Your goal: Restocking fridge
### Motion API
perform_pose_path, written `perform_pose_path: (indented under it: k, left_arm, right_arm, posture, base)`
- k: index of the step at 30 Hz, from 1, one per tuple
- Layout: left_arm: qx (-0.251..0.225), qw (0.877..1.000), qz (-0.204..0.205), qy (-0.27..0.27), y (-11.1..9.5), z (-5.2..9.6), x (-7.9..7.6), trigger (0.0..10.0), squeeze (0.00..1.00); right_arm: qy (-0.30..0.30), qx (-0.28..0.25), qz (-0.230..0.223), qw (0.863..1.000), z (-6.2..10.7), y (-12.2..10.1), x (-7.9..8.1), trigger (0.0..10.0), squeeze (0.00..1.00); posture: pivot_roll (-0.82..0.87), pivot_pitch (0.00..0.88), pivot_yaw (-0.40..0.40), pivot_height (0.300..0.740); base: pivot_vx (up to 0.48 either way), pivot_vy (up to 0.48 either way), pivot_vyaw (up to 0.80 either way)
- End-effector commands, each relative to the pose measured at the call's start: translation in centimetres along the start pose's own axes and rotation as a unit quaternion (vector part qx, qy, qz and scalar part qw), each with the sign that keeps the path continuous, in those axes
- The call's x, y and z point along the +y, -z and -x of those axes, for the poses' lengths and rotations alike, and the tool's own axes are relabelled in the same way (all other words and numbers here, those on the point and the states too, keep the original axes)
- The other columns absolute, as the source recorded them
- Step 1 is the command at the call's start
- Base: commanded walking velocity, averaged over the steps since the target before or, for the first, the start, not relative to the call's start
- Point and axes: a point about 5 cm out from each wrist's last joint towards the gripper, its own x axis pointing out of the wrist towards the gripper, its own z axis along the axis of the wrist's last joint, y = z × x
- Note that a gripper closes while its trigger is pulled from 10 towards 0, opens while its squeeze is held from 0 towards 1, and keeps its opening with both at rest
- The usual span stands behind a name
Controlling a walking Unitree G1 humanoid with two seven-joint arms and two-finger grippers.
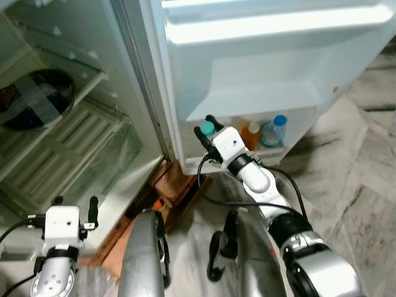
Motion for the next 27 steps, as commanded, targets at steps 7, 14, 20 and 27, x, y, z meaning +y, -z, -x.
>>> perform_pose_path:
  k: [7, 14, 20, 27]
  left_arm:
    - [0.025, 1.000, -0.008, 0.005, 0.4, 1.0, -0.1, 10.0, 0.00]
    - [0.025, 1.000, -0.009, 0.004, 0.3, 1.1, -0.1, 10.0, 0.00]
    - [0.028, 1.000, -0.013, 0.004, 0.3, 1.6, 0.0, 10.0, 0.00]
    - [0.040, 0.999, -0.013, 0.003, 0.3, 3.0, 0.3, 10.0, 0.00]
  right_arm:
    - [0.017, -0.026, 0.083, 0.996, -1.1, -0.9, -1.0, 10.0, 0.00]
    - [0.015, -0.005, 0.113, 0.993, -1.9, -0.6, -1.2, 10.0, 0.00]
    - [0.020, -0.043, 0.123, 0.991, -3.5, -2.5, -1.0, 10.0, 0.00]
    - [0.017, -0.117, 0.162, 0.980, -5.2, -5.3, -0.5, 10.0, 0.00]
  posture:
    - [0.22, 0.316, 0.017, 0.565]
    - [0.25, 0.328, 0.018, 0.565]
    - [0.25, 0.346, 0.020, 0.565]
    - [0.28, 0.383, 0.023, 0.565]
  base:
    - [0.000, 0.000, 0.00]
    - [0.000, 0.000, 0.00]
    - [0.000, 0.000, 0.00]
    - [0.000, 0.000, 0.00]
